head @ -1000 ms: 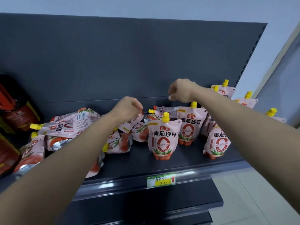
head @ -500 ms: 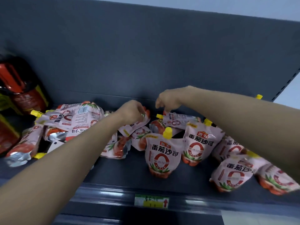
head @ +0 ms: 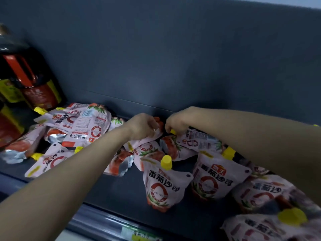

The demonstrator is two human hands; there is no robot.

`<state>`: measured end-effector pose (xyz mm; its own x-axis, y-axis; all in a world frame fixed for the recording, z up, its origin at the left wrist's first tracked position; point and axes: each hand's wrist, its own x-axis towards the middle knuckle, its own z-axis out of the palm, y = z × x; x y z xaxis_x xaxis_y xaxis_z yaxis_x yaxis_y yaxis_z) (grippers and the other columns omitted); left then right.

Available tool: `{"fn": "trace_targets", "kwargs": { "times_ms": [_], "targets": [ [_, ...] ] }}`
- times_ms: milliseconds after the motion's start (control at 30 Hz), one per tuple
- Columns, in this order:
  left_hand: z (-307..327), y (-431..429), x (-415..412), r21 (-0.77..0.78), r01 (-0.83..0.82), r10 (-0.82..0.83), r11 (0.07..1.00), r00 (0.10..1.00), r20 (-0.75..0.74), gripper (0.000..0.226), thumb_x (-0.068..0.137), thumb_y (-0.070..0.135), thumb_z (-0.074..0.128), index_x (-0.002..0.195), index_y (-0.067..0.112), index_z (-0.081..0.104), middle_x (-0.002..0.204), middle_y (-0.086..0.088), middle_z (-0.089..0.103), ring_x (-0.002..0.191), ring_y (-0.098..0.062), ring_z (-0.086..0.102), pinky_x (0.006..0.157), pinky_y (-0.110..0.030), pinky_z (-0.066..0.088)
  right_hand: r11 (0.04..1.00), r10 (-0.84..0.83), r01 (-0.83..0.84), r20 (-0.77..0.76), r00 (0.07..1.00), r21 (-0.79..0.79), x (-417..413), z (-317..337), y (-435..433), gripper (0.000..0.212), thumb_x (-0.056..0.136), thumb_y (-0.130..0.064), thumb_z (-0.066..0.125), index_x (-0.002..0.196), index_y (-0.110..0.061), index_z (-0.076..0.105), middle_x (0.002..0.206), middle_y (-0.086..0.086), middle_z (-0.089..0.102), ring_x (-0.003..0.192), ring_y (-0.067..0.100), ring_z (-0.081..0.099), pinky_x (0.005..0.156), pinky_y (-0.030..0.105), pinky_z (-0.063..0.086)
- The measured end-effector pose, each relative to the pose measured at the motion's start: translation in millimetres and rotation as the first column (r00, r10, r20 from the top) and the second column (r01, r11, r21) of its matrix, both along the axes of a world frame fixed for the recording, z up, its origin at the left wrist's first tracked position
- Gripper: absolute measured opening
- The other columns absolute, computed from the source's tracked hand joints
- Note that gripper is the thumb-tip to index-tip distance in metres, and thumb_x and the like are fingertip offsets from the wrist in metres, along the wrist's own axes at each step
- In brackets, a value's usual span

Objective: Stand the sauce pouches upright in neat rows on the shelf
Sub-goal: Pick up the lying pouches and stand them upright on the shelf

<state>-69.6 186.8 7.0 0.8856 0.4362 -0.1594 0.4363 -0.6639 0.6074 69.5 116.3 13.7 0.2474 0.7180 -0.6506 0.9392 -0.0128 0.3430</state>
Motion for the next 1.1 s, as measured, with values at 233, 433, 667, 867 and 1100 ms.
{"fn": "trace_targets", "kwargs": {
  "times_ms": [233, 433, 667, 867, 1100],
  "targets": [
    [-4.0, 0.2, 10.5, 0.009, -0.016, 0.016, 1.0, 1.0, 0.009, 0.021, 0.08, 0.005, 0.064, 0.1, 0.008, 0.071, 0.085, -0.005, 0.064, 0.069, -0.016, 0.055, 0.058, -0.023, 0.043, 0.996, -0.038, 0.044, -0.082, 0.996, 0.072, 7.9, 17.4, -3.9, 0.035, 0.079, -0.011, 0.074, 0.112, -0.009, 0.063, 0.096, 0.003, 0.058, 0.083, 0.017, 0.054, 0.046, 0.021, 0.034],
    [-10.0, -3.7, 39.7, 0.007, 0.055, -0.055, 0.998, 0.998, -0.005, 0.028, 0.078, 0.012, 0.07, 0.106, 0.011, 0.068, 0.098, -0.002, 0.066, 0.096, -0.021, 0.062, 0.081, -0.024, 0.047, 0.948, -0.209, 0.242, -0.171, 0.963, 0.205, 24.0, 51.9, -35.0, 0.032, 0.082, -0.011, 0.072, 0.113, -0.013, 0.066, 0.103, 0.002, 0.061, 0.091, 0.017, 0.056, 0.054, 0.019, 0.041],
    [-14.0, -15.7, 79.2, -0.016, 0.252, -0.252, 0.968, 0.958, -0.137, 0.053, 0.083, 0.018, 0.069, 0.131, 0.006, 0.052, 0.134, -0.01, 0.055, 0.121, -0.024, 0.053, 0.099, -0.027, 0.042, 0.849, -0.396, 0.405, -0.099, 0.913, 0.339, 36.4, 83.4, -80.3, 0.025, 0.081, -0.009, 0.068, 0.106, -0.012, 0.071, 0.111, 0.006, 0.07, 0.091, 0.02, 0.062, 0.063, 0.022, 0.045],
    [-25.5, -33.8, 105.0, -0.094, 0.312, -0.325, 0.945, 0.915, -0.24, 0.046, 0.085, 0.023, 0.066, 0.125, 0.002, 0.054, 0.129, -0.013, 0.056, 0.107, -0.02, 0.055, 0.096, -0.032, 0.046, 0.672, -0.616, 0.59, -0.105, 0.78, 0.448, 36.9, 97.6, -122.8, 0.025, 0.085, -0.009, 0.065, 0.108, -0.009, 0.071, 0.102, 0.009, 0.075, 0.082, 0.02, 0.064, 0.058, 0.021, 0.048],
    [-40.5, -49.0, 126.5, -0.196, 0.208, -0.252, 0.958, 0.938, -0.237, 0.053, 0.076, 0.018, 0.075, 0.113, -0.014, 0.057, 0.098, -0.023, 0.066, 0.091, -0.029, 0.065, 0.064, -0.028, 0.045, 0.509, -0.71, 0.682, -0.192, 0.678, 0.525, 35.9, 89.9, -141.3, 0.029, 0.083, 0.0, 0.062, 0.109, -0.009, 0.072, 0.102, 0.01, 0.074, 0.077, 0.019, 0.063, 0.072, 0.027, 0.054]
  ]
}}
